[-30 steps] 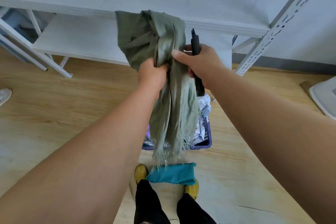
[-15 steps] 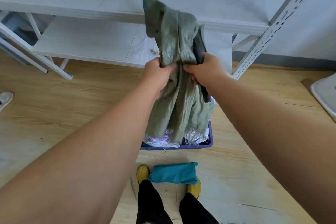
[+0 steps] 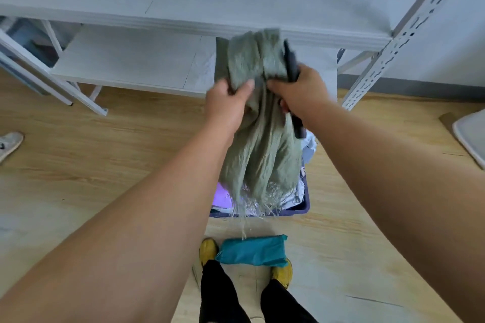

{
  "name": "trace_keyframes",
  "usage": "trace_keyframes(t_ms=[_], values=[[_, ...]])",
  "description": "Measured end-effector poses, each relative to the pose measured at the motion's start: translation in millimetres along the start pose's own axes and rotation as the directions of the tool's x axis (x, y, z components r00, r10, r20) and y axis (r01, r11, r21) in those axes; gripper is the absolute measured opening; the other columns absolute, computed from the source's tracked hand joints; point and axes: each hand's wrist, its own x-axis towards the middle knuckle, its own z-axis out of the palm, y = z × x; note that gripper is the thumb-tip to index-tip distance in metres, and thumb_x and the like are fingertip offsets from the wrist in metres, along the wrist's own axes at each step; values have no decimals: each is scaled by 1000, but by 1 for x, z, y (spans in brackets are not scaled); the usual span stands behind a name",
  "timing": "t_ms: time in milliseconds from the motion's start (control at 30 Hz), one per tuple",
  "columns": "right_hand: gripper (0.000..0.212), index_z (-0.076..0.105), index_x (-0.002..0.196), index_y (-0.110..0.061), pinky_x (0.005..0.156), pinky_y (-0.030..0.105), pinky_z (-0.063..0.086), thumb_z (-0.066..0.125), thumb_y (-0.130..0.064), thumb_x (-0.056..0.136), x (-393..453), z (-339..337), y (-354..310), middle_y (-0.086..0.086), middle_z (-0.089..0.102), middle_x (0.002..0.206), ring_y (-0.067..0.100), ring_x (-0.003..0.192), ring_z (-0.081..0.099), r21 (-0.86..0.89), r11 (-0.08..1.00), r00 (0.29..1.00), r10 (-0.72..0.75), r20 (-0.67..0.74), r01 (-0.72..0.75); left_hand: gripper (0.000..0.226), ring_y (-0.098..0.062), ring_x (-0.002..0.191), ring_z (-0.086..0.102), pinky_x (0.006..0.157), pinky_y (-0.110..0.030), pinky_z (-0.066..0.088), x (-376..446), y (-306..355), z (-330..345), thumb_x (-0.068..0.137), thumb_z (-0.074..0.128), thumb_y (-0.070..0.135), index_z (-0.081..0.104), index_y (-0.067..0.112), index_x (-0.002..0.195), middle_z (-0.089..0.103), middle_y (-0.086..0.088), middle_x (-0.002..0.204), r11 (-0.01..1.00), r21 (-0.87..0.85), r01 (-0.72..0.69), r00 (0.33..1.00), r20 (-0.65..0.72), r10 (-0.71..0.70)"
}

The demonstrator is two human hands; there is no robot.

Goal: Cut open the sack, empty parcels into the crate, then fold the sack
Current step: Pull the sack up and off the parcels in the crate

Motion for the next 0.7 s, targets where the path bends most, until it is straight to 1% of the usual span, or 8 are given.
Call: trace_keyframes(t_ms=[100, 200, 267, 333, 433, 500, 600, 700], values=[[35, 58, 100, -19, 78, 47, 57, 78, -36, 76, -12, 9, 24, 4, 66, 84, 32, 82, 68, -166, 980, 993, 116, 12, -112, 10, -21, 93, 68, 91, -45, 54, -1, -14, -4, 85, 68, 30, 63, 24, 91, 71, 0, 99, 992, 54, 110, 994, -24, -109], [52, 57, 113, -22, 83, 46, 56, 79, -44, 71, -26, 13, 34, -3, 68, 100, 24, 91, 67, -64, 992, 992, 100, -76, -105, 8, -16, 87, 67, 76, -33, 57, 6, -1, -4, 87, 68, 24, 61, 21, 88, 69, 1, 96, 986, -99, 136, 987, -68, -144], [69, 53, 125, -25, 84, 44, 56, 82, -45, 66, -37, 21, 39, -7, 67, 109, 19, 97, 66, -16, 997, 997, 78, -31, -78, 7, -10, 80, 64, 63, -24, 54, 6, 12, 0, 89, 67, 19, 60, 18, 91, 66, 3, 92, 962, -208, 179, 980, -52, -193], [77, 48, 130, -26, 84, 39, 56, 83, -43, 64, -45, 32, 41, -8, 66, 112, 19, 98, 66, -44, 996, 997, 72, -5, -72, 14, -6, 76, 62, 60, -23, 53, 1, 23, 5, 89, 66, 15, 63, 14, 102, 66, 4, 89, 948, -247, 203, 979, 26, -203], [44, 60, 113, -19, 83, 36, 54, 76, -32, 75, -31, 32, 38, -1, 68, 98, 24, 94, 66, -68, 991, 990, 110, -92, -116, 22, -7, 81, 65, 66, -24, 56, -3, 26, 6, 90, 65, 18, 63, 14, 111, 68, 4, 94, 972, -168, 163, 980, 142, -140], [26, 63, 100, -18, 83, 42, 54, 72, -26, 77, -15, 23, 30, 2, 68, 89, 30, 90, 67, -21, 992, 981, 120, -150, -124, 23, -7, 91, 65, 75, -24, 56, -3, 24, 2, 92, 63, 23, 62, 15, 114, 68, 5, 103, 989, -128, 71, 980, 194, -45], [21, 64, 96, -18, 79, 42, 56, 70, -22, 77, 0, 11, 21, 1, 67, 84, 27, 84, 66, 94, 994, 971, 73, -226, -53, 24, 2, 97, 63, 84, -16, 53, -4, 21, -4, 92, 63, 23, 60, 19, 115, 66, 8, 113, 992, -98, -82, 972, 213, 101], [21, 64, 101, -15, 75, 33, 50, 67, -22, 81, 2, 11, 22, 1, 67, 90, 26, 93, 64, -56, 998, 987, 12, -158, -21, 30, 1, 96, 60, 88, -18, 47, -4, 4, -3, 90, 66, 20, 60, 19, 119, 64, 7, 113, 990, 50, -131, 966, 233, 116]])
